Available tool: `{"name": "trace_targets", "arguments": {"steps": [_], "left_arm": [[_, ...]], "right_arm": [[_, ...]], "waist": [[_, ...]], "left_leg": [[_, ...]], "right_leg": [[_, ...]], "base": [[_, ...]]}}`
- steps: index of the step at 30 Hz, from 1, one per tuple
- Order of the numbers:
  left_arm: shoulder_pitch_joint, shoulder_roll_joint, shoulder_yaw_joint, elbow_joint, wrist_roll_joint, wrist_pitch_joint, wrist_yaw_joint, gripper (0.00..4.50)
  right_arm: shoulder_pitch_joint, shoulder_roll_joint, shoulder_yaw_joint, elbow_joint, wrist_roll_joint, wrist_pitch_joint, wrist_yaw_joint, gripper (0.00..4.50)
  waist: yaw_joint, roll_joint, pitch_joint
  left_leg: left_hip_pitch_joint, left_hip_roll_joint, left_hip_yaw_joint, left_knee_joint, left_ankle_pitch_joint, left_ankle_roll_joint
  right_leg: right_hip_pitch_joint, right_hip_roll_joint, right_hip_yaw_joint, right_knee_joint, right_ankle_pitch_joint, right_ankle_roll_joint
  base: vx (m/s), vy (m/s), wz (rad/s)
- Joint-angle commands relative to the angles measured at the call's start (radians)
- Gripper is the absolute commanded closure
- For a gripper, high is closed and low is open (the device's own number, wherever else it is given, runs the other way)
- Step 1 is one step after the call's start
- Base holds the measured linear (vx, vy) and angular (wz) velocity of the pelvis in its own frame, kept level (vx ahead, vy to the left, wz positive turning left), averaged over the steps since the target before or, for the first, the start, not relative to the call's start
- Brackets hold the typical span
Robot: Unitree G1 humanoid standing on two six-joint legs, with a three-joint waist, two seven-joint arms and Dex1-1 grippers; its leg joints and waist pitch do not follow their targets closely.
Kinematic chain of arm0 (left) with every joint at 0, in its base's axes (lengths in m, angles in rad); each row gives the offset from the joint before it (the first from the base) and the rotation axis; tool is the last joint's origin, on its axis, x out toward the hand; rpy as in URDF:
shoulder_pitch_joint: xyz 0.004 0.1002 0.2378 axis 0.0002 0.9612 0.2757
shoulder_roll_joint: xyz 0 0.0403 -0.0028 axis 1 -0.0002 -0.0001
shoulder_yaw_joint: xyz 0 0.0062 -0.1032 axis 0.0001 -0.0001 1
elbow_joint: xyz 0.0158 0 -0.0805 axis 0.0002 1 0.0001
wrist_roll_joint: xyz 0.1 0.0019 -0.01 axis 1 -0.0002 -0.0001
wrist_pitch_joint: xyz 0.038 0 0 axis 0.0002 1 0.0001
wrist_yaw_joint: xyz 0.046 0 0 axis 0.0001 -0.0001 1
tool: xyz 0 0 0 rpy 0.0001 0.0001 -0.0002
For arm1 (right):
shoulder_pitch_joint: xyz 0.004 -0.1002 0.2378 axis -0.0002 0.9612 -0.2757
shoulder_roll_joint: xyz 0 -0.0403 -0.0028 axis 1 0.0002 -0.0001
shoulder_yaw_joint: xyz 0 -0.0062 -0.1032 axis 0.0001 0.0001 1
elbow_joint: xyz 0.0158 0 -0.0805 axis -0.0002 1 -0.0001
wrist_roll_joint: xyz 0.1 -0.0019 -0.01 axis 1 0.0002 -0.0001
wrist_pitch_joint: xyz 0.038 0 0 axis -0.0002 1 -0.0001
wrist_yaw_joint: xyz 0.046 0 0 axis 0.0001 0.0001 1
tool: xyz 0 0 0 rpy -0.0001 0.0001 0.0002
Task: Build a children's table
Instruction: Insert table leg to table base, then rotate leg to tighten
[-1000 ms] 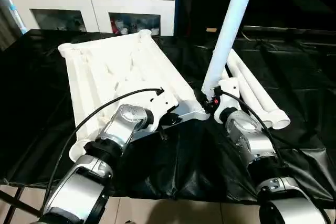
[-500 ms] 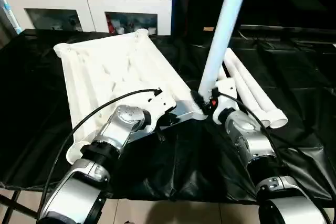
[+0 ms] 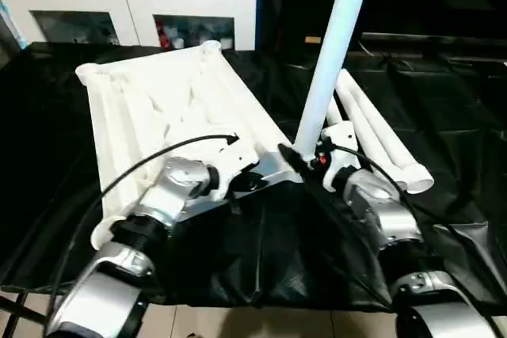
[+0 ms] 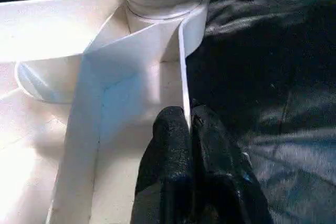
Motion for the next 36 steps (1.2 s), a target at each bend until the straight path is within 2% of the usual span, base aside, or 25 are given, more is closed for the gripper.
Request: {"name": "trace_targets", "arguments": {"steps": [1,9,10,12,16,19,24,26,31,36], "left_arm": [[0.009,0.004,-0.033,-0.015,-0.002,-0.024,-0.057,4.5],[0.013,0.051,-0.048,-0.009,-0.031,-0.099,-0.204,4.5],[0.012,0.054,-0.049,-0.007,-0.032,-0.098,-0.213,4.5],[0.01,0.058,-0.051,-0.003,-0.031,-0.103,-0.224,4.5],[0.01,0.084,-0.069,-0.001,-0.035,-0.149,-0.298,4.5],[0.004,0.089,-0.067,0.008,-0.036,-0.162,-0.316,4.5],[-0.006,0.097,-0.072,0.026,-0.037,-0.184,-0.351,4.5],[-0.009,0.1,-0.075,0.035,-0.035,-0.195,-0.366,4.5],[-0.013,0.102,-0.078,0.049,-0.032,-0.205,-0.383,4.5],[-0.015,0.078,-0.06,0.06,-0.043,-0.168,-0.354,4.5]], "right_arm": [[0.036,-0.005,0.059,-0.006,-0.002,0.049,0.084,0.78],[0.08,-0.092,0.102,-0.12,0.017,0.104,0.262,0.78],[0.084,-0.101,0.109,-0.129,0.018,0.11,0.277,0.78],[0.09,-0.112,0.115,-0.144,0.017,0.121,0.295,0.78],[0.126,-0.17,0.153,-0.207,0.01,0.146,0.378,0.78],[0.138,-0.187,0.159,-0.235,0.014,0.162,0.398,0.92],[0.153,-0.204,0.17,-0.272,0.025,0.181,0.426,1.3],[0.163,-0.212,0.177,-0.294,0.031,0.193,0.439,1.57],[0.182,-0.205,0.185,-0.314,0.034,0.202,0.445,1.73],[0.203,-0.165,0.169,-0.308,0.05,0.22,0.393,1.74]], "waist": [[0.005,0.0,-0.048],[0.026,0.002,-0.051],[0.035,0.002,-0.053],[0.042,0.001,-0.053],[0.052,0.0,-0.053],[0.054,-0.001,-0.055],[0.06,-0.001,-0.055],[0.061,-0.001,-0.055],[0.063,0.002,-0.055],[0.062,0.003,-0.055]], "left_leg": [[0.006,0.108,-0.054,-0.066,-0.169,0.067],[0.005,0.111,-0.048,-0.061,-0.136,0.08],[0.007,0.112,-0.048,-0.06,-0.125,0.079],[0.008,0.113,-0.047,-0.06,-0.12,0.078],[0.008,0.114,-0.048,-0.059,-0.122,0.077],[0.007,0.113,-0.048,-0.058,-0.114,0.074],[0.008,0.113,-0.05,-0.058,-0.106,0.074],[0.008,0.113,-0.05,-0.058,-0.108,0.075],[0.007,0.112,-0.05,-0.057,-0.118,0.067],[0.008,0.115,-0.051,-0.059,-0.13,0.054]], "right_leg": [[0.037,-0.138,0.091,-0.079,-0.205,-0.174],[0.04,-0.136,0.088,-0.069,-0.138,-0.183],[0.038,-0.137,0.088,-0.066,-0.129,-0.183],[0.037,-0.136,0.087,-0.065,-0.121,-0.184],[0.039,-0.138,0.087,-0.065,-0.129,-0.165],[0.04,-0.139,0.086,-0.062,-0.115,-0.173],[0.04,-0.137,0.085,-0.062,-0.117,-0.166],[0.041,-0.137,0.085,-0.061,-0.112,-0.166],[0.041,-0.139,0.084,-0.063,-0.131,-0.166],[0.041,-0.14,0.085,-0.064,-0.133,-0.174]], "base": [[0.0,0.0,0.0],[0.0,0.0,0.0],[0.0,0.0,0.0],[0.0,0.0,0.0],[0.0,0.0,0.0],[0.0,0.0,0.0],[0.0,0.0,0.0],[0.0,0.0,0.0],[0.0,0.0,0.0],[0.0,0.0,0.0]]}}
